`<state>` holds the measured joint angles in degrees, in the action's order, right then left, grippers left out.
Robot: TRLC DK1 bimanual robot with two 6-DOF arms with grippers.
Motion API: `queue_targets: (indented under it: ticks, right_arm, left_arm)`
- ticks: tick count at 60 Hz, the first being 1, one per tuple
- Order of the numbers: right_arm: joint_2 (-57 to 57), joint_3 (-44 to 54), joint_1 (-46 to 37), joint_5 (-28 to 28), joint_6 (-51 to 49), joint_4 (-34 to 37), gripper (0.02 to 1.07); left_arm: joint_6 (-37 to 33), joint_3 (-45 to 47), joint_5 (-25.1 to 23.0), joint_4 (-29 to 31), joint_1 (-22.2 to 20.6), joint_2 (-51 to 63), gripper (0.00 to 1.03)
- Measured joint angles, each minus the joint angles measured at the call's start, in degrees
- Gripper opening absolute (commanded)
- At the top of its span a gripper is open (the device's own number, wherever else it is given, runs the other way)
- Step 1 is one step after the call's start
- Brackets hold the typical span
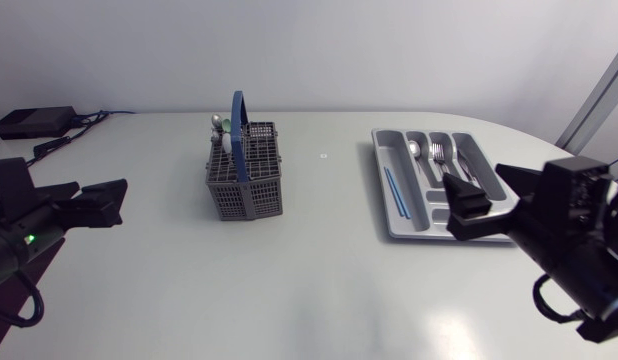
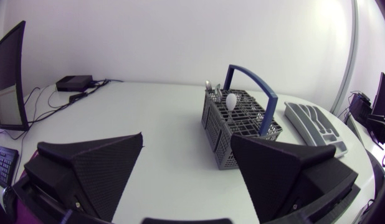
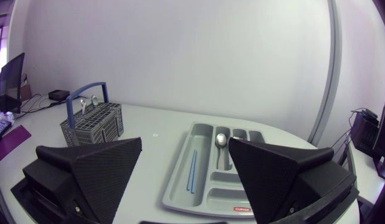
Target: Unload the cutlery basket into the drawer organizer.
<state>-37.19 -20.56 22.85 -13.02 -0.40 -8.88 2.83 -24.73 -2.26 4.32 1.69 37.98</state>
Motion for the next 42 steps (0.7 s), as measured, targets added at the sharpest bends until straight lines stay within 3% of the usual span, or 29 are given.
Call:
queue_targets:
  ticks: [9,24,35,42]
  right_arm:
    - [-12.79,-7.96,7.63,-2.91,0.00,1.77,1.02]
    - [-32.35,-25.46,13.40,-2.03,-0.04,12.28,1.02]
    - [-45.42,-37.97,14.53,3.45,-4.66,16.44,0.80]
    - [-52.65,-44.11,15.69,5.33,-8.48,16.85,0.80]
  left_arm:
    - [-0.59,-6.58,0.72,5.57,0.00,8.24,0.98]
    - [-13.53,-13.92,0.59,10.43,0.72,18.69,0.97]
    - [-16.52,-14.51,-3.93,11.30,3.08,23.47,0.97]
    - [-17.97,-14.78,-5.44,11.30,4.33,25.92,0.97]
